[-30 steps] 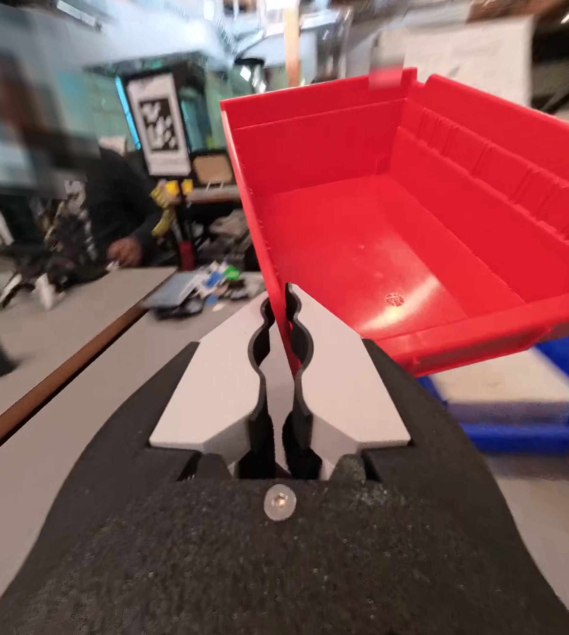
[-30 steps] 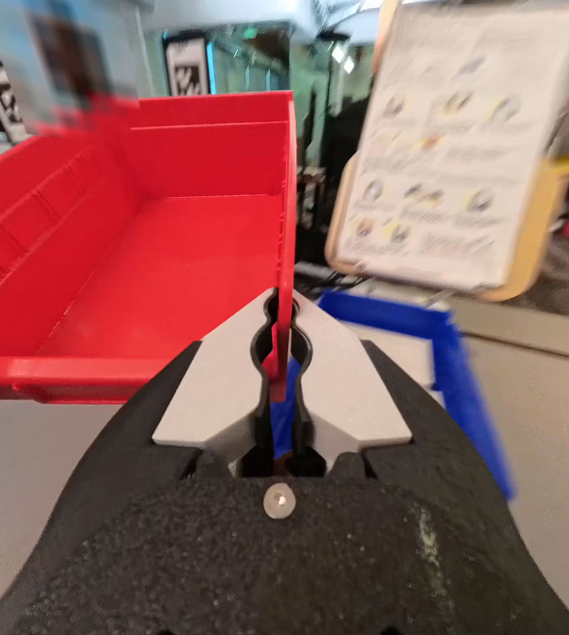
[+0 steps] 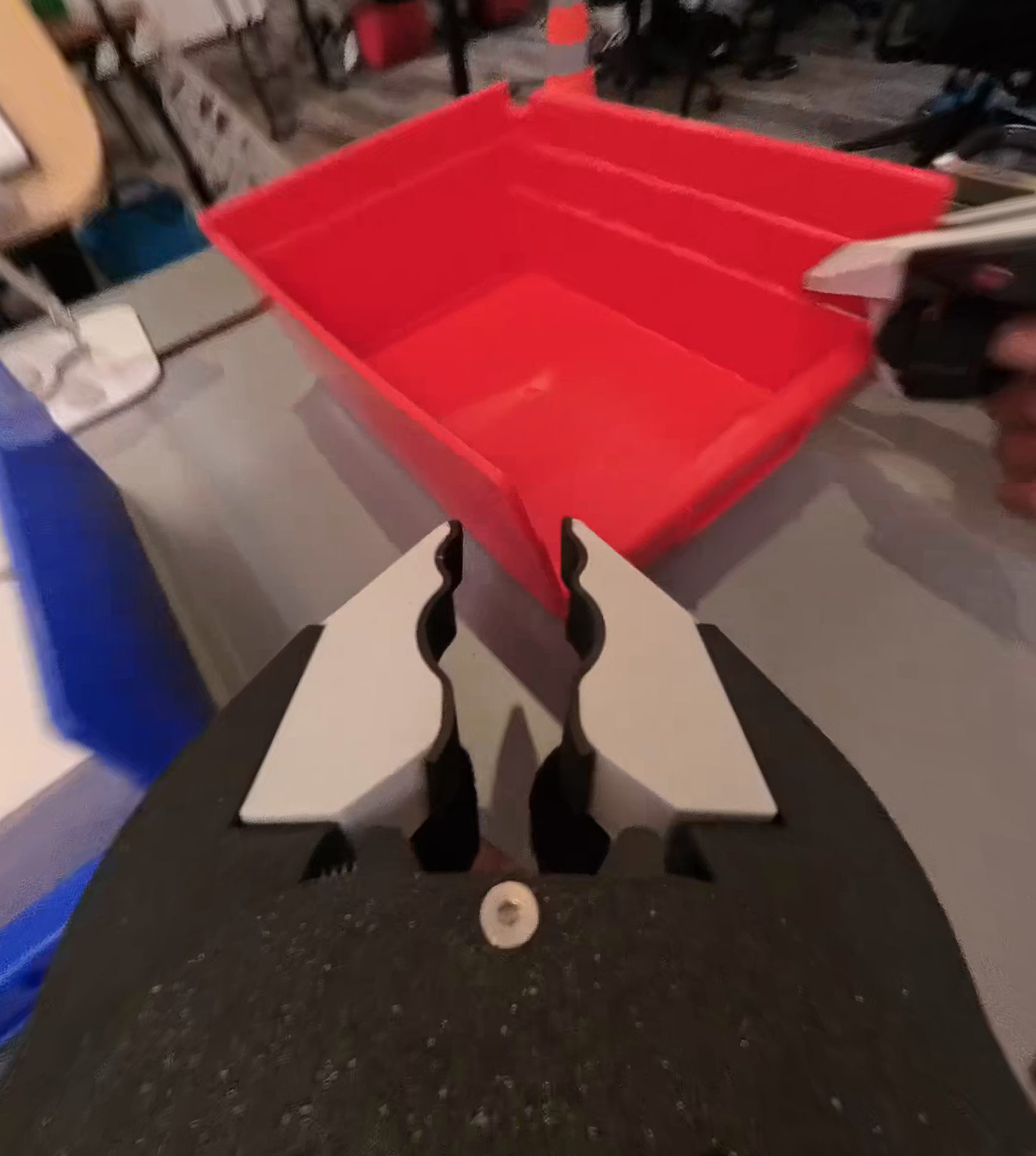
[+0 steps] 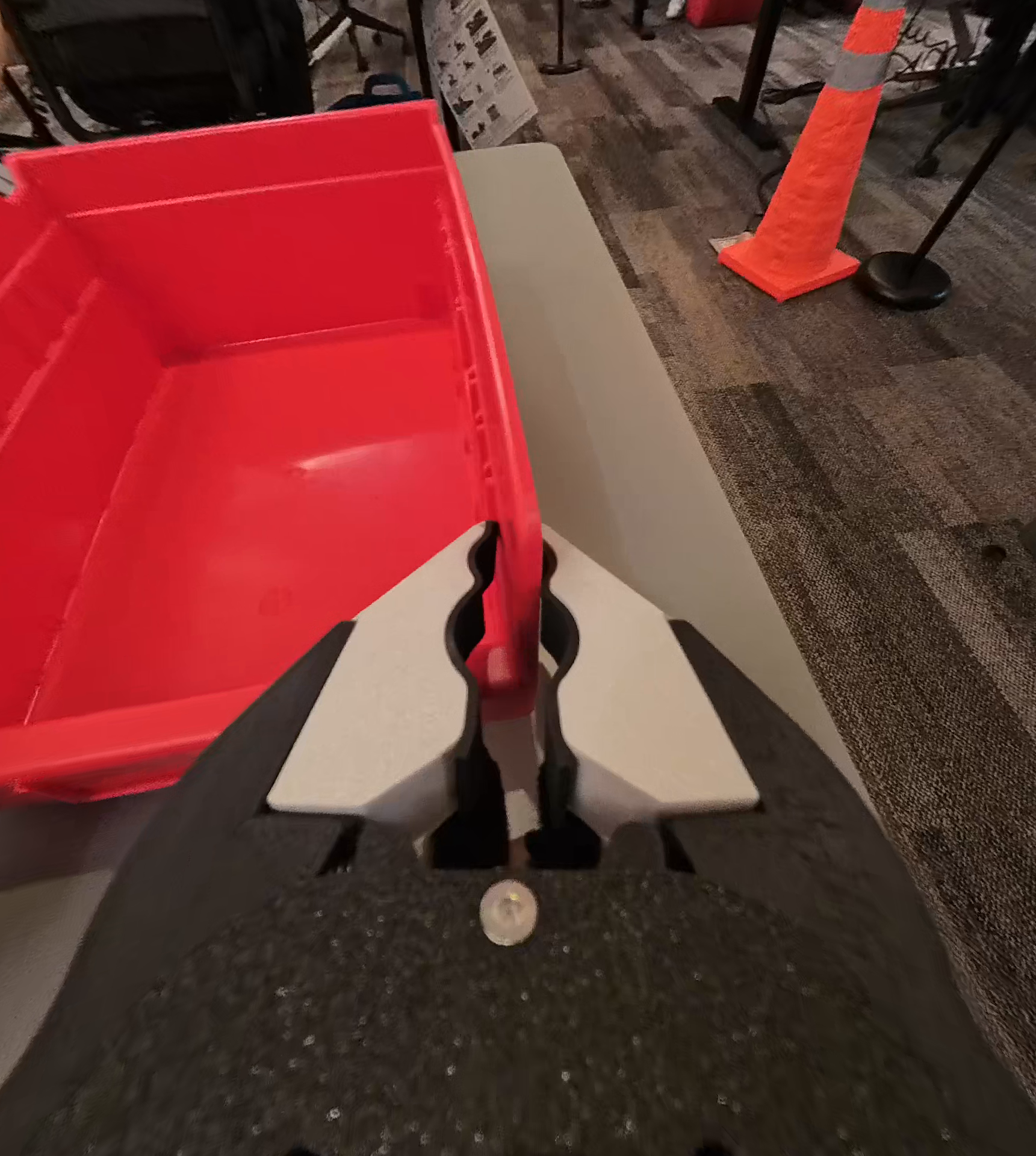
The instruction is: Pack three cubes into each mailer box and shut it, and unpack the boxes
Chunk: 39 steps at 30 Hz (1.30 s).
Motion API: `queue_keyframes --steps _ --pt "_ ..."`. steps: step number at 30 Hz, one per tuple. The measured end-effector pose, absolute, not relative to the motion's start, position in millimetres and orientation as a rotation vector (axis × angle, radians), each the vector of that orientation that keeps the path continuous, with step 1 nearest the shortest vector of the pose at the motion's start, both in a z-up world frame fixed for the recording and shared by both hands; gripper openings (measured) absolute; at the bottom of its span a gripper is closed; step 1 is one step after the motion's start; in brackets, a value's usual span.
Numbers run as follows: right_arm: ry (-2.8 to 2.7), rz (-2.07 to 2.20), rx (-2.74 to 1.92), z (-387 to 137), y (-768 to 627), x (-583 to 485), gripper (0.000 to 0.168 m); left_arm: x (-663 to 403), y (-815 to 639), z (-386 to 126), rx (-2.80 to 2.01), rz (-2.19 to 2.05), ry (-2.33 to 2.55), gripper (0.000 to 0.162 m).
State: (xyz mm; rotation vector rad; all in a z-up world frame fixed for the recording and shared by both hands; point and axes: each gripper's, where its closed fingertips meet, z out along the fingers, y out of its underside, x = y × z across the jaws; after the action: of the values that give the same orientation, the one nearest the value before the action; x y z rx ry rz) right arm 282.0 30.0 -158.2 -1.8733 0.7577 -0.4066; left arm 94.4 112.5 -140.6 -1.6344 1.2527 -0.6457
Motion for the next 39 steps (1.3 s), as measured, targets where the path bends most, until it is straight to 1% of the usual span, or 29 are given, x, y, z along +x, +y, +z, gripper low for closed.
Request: queue_keyframes --steps 2,3,4,5,6,8,10,12,14,15,17,18,19,20,21,22,24,26,29,33,36,39 --pt "0.782 -0.456 -1.879 -153 24 284 0.018 60 99 -121 -1.483 -0.629 1.316 0.028" --pt "0.796 -0.496 -1.875 -145 20 285 0.027 37 99 -111 -1.431 -0.615 1.314 0.025" --pt "0.796 -0.540 -1.864 -131 17 283 0.036 12 104 -101 -1.401 -0.613 1.302 0.023" --pt "0.777 -0.591 -1.837 -112 16 278 0.039 -14 115 -94 -1.397 -0.614 1.278 0.023" --pt "0.736 -0.633 -1.787 -88 19 269 0.040 -41 133 -89 -1.421 -0.614 1.234 0.023" --pt "0.626 -0.632 -1.664 -45 39 234 0.040 -95 186 -88 -1.524 -0.592 1.095 0.029" --pt "0.503 -0.509 -1.620 -26 77 181 0.040 -140 241 -91 -1.613 -0.524 0.935 0.034" --pt "0.409 -0.284 -1.663 -34 125 117 0.044 -160 277 -94 -1.679 -0.477 0.842 0.042" --pt "0.367 -0.057 -1.699 -52 167 54 0.052 -162 301 -103 -1.740 -0.456 0.813 0.047" --pt "0.371 0.002 -1.717 -64 183 33 0.054 -162 311 -112 -1.775 -0.435 0.803 0.049" --pt "0.385 0.023 -1.787 -94 208 11 0.057 -160 325 -128 -1.836 -0.438 0.791 0.049" --pt "0.398 0.018 -1.823 -108 216 6 0.052 -156 326 -138 -1.871 -0.471 0.806 0.046" --pt "0.419 0.001 -1.857 -121 222 5 0.047 -153 326 -146 -1.903 -0.500 0.825 0.039" --pt "0.444 -0.016 -1.894 -135 226 5 0.043 -151 326 -153 -1.920 -0.515 0.847 0.021" --pt "0.475 -0.028 -1.946 -150 229 4 0.038 -149 327 -157 -1.924 -0.524 0.870 0.012" --pt "0.496 -0.028 -1.997 -164 231 0 0.026 -150 330 -158 -1.924 -0.526 0.869 0.009" --pt "0.535 -0.062 -1.968 -163 236 -5 0.020 -159 342 -158 -1.946 -0.462 0.859 0.002" --pt "0.570 -0.136 -1.967 -161 244 -16 0.014 -174 357 -159 -1.967 -0.430 0.852 0.001" --pt "0.524 -0.202 -1.979 -161 273 -54 0.012 -212 392 -158 -2.002 -0.428 0.771 0.001" --pt "0.511 -0.156 -1.961 -161 324 -113 0.013 -273 446 -158 -2.018 -0.429 0.759 0.002" --pt "0.422 -0.131 -1.976 -161 361 -164 0.014 -320 480 -157 -2.043 -0.459 0.616 0.002" --pt "0.398 -0.145 -1.986 -161 383 -194 0.014 -347 498 -157 -2.045 -0.482 0.533 0.001"
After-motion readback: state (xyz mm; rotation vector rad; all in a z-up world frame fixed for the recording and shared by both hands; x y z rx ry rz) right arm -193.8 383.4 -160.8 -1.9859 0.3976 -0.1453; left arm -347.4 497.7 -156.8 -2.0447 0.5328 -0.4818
